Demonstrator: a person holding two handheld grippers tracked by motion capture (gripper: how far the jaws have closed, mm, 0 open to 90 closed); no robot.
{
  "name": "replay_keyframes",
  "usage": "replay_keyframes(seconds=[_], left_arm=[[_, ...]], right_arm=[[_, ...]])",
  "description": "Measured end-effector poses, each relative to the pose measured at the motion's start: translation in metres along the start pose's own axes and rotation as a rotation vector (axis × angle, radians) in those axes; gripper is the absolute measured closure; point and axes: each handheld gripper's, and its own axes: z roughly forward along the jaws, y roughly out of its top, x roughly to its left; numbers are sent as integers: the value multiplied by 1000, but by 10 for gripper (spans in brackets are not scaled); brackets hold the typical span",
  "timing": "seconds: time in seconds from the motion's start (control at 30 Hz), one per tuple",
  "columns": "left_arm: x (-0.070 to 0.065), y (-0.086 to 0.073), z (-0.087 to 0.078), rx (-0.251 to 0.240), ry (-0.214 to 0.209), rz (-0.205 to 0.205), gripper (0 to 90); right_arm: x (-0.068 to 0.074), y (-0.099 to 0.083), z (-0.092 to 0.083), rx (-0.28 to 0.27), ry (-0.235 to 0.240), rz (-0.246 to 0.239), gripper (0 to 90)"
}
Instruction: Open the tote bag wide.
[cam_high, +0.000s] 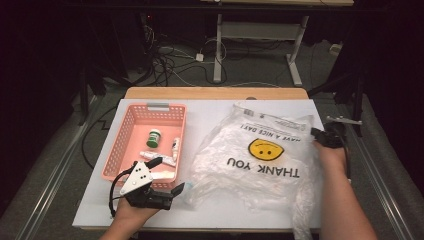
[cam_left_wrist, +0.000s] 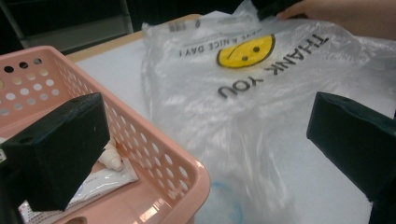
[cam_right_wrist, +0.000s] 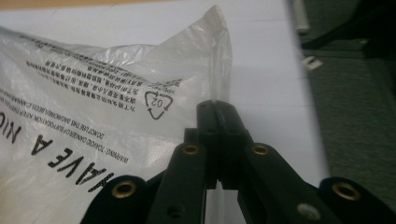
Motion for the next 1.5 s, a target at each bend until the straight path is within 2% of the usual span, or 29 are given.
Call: replay_keyframes(seconds=[0.07,0.1,0.17,0.2,0.27,0.3,0.37,0.4,0.47,0.5,0.53,0.57,0.6,0.67,0.73,0.77,0.83,0.87,0.9,0.93,1.0,1.03,1.1,1.2,1.23,1.27,1.3,1.43,1.5], left_arm=[[1,-1,1,12,-10,-3,0],[1,-1,2,13,-11,-6,0],[1,-1,2,12,-13,-5,0],[1,0,2,11,-15,-2,0],[0,0,2,9,-18,0,0],[0,0,3,9,-19,1,0],[0,1,3,6,-22,-1,0],[0,1,3,6,-22,-1,0],[-1,1,2,5,-26,8,0],[-1,1,2,5,-26,8,0],[-2,1,2,3,-27,8,0],[-2,1,1,1,-29,10,0],[-3,2,1,-1,-31,11,0],[-5,2,0,-1,-34,16,0],[-5,2,0,-1,-34,16,0],[-5,1,1,0,-38,12,0],[-6,1,2,2,-40,12,0],[-6,2,2,2,-41,11,0],[-6,2,1,0,-42,12,0],[-6,2,1,-1,-41,13,0],[-6,3,0,-9,-38,10,0],[-6,3,0,-11,-38,6,0],[-5,3,0,-11,-39,6,0],[-4,3,1,-10,-41,2,0],[-4,3,1,-10,-40,3,0],[-4,3,1,-11,-42,2,0],[-4,3,0,-13,-42,3,0],[-3,3,-1,-16,-38,3,0],[-3,3,-2,-17,-36,2,0]], right_arm=[[-9,1,-5,-7,-22,11,900],[-30,2,-15,-30,-76,36,900],[-36,1,-18,-33,-91,45,900],[-50,0,-24,-36,-116,71,900],[-54,-2,-25,-35,-117,89,899],[-58,-5,-28,-35,-107,79,726],[-56,-6,-36,-60,-102,66,631],[-56,-6,-36,-60,-102,66,631],[-44,-4,-57,-98,-62,-4,573],[-44,-4,-57,-98,-62,-4,573],[-30,-8,-76,-114,-14,-40,533],[-30,-8,-76,-114,-14,-40,533],[-13,-19,-99,-132,20,-78,494],[8,-39,-127,-133,69,-105,440],[15,-47,-136,-133,81,-115,417],[38,-73,-162,-117,112,-149,366],[55,-92,-178,-101,137,-169,329],[55,-92,-178,-101,137,-169,329],[68,-113,-190,-98,184,-156,300],[71,-118,-192,-86,186,-159,294],[76,-132,-194,-57,200,-148,306],[77,-137,-193,-41,193,-175,327],[76,-146,-192,-13,190,-167,398],[78,-155,-186,31,188,-175,609],[78,-155,-186,31,188,-175,609],[84,-156,-182,49,219,-217,785],[87,-155,-181,51,227,-231,831],[100,-151,-177,54,264,-256,882],[117,-145,-175,37,291,-286,882]])
